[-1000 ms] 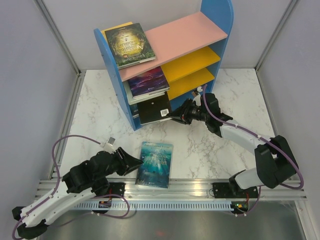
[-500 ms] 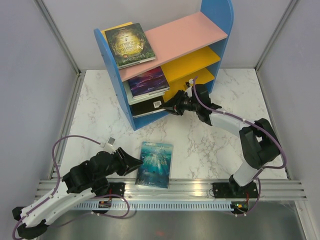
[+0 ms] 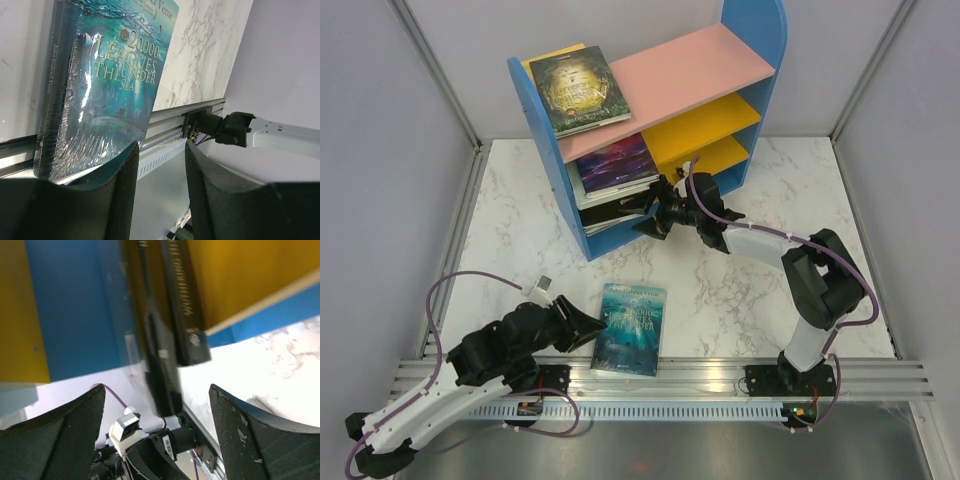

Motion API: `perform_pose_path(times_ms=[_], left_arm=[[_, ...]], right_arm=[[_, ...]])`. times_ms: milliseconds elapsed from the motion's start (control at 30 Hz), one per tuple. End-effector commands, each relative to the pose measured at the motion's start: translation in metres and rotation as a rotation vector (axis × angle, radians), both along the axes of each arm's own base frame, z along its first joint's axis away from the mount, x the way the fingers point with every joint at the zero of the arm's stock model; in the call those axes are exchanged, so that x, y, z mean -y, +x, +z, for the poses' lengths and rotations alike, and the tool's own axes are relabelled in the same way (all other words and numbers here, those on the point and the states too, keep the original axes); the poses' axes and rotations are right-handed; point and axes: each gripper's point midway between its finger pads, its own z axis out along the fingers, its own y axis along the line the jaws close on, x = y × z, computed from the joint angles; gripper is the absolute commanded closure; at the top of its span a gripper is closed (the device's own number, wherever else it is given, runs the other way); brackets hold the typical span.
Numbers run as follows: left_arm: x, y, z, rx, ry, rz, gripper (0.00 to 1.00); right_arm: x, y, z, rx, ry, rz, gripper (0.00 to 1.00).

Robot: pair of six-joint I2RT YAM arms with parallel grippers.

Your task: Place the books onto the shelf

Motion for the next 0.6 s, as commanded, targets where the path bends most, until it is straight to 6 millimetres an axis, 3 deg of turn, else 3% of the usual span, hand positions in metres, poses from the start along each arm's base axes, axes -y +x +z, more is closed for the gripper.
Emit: perform_pose_path(times_ms=[0, 133, 200, 333, 367, 467, 567], left_arm=[[-0.002, 0.005, -0.001, -0.005, 0.013, 0.028, 0.53], [-0.002, 0.004, -0.004, 0.000, 0.047, 0.013, 0.53], [-0.004, 0.005, -0.007, -0.007, 0.077, 0.015, 0.50], [-0.012, 0.003, -0.017, -0.028, 0.195, -0.006, 0.30], [-0.014, 0.002, -0.025, -0.050, 0.248, -0.014, 0.19], [-0.017, 0.004, -0.038, -0.091, 0.381, -0.046, 0.05], [-0.015, 0.007, -0.054, -0.131, 0.458, -0.094, 0.00]], right_arm=[[0.015, 0.000, 0.007, 0.055, -0.036, -0.024, 0.12], [0.047, -0.007, 0.003, 0.054, -0.070, -0.064, 0.09], [0.072, -0.013, 0.001, 0.068, -0.111, -0.085, 0.09], [0.107, -0.039, -0.009, 0.081, -0.214, -0.071, 0.08], [0.115, -0.053, -0.016, 0.067, -0.236, -0.063, 0.08], [0.126, -0.092, -0.040, 0.022, -0.261, -0.025, 0.08], [0.139, -0.131, -0.073, -0.036, -0.286, -0.011, 0.08]])
